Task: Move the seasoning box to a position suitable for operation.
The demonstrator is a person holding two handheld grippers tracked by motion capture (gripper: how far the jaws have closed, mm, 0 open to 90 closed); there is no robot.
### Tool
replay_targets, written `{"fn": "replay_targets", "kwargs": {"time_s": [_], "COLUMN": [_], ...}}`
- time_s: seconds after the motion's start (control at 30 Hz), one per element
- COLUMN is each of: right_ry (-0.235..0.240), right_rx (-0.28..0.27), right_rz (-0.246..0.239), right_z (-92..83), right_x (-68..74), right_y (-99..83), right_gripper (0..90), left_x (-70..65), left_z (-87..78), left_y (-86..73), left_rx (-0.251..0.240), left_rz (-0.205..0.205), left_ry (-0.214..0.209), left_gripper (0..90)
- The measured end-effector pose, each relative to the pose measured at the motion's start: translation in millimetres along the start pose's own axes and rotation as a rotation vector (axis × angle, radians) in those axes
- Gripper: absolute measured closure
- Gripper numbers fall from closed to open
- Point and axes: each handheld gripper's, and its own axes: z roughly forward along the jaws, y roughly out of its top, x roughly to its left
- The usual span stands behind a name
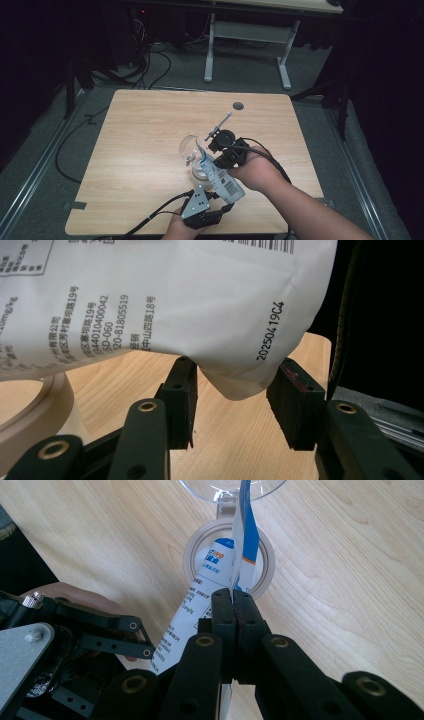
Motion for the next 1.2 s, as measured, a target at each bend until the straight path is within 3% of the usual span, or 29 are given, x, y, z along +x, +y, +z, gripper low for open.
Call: {"fn": "replay_targets", "kwargs": {"time_s": [0.97, 1.2], "right_ry": [-0.003, 0.005], "right_rx": [0.015, 0.014], "right_rz": [0.036, 0.034], "right_z": [1.6, 2.0], "right_x": [-2.3, -2.0], "right_y": [-6.1, -6.5], "right_gripper": [89.9, 89.7], "left_x": [8.1, 13.7], "left_z": [-1.3, -1.5], "left_y": [-11.3, -11.9], "left_rx": [0.019, 0.018], "left_rz": [-0.022, -0.019], "left_ry": [0.029, 0.053], "left_gripper": [56.6, 57.2]}}
